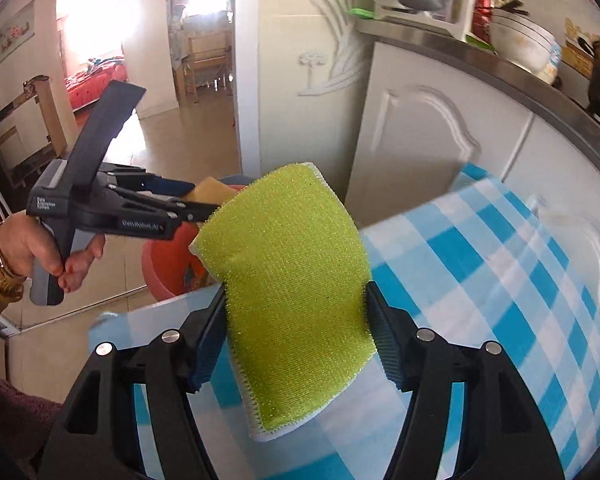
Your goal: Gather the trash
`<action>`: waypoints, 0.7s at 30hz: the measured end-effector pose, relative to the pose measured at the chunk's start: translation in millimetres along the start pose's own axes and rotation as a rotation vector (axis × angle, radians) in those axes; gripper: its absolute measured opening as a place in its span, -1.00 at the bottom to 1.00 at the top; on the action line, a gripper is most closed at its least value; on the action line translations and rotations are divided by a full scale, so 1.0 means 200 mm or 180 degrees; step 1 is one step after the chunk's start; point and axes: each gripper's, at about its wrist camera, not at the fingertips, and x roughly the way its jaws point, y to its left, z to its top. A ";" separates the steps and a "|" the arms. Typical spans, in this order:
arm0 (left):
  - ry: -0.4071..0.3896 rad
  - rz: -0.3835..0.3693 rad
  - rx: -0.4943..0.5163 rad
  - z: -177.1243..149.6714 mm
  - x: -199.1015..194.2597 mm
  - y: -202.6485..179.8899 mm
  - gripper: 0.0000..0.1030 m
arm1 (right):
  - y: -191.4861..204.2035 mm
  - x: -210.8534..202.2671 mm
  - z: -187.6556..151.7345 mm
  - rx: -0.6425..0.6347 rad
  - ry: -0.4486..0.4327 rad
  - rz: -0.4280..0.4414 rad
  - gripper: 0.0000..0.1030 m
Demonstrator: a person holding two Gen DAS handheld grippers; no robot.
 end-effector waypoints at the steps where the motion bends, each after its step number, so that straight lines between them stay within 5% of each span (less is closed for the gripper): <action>1: 0.0022 0.0050 0.0008 -0.01 0.02 0.02 0.20 | 0.04 0.05 0.04 -0.0054 0.0056 0.0023 0.33; 6: 0.0155 0.0122 -0.0045 -0.07 0.14 0.11 0.24 | 0.19 0.29 0.18 -0.0299 0.0180 0.0011 0.59; 10: 0.0209 0.0301 -0.0071 -0.11 0.18 0.17 0.55 | 0.24 0.40 0.21 -0.0310 0.0168 -0.0053 0.66; 21: -0.0259 0.0501 -0.0320 -0.10 -0.02 0.26 0.76 | -0.11 0.14 0.13 0.0961 -0.0327 0.0142 0.77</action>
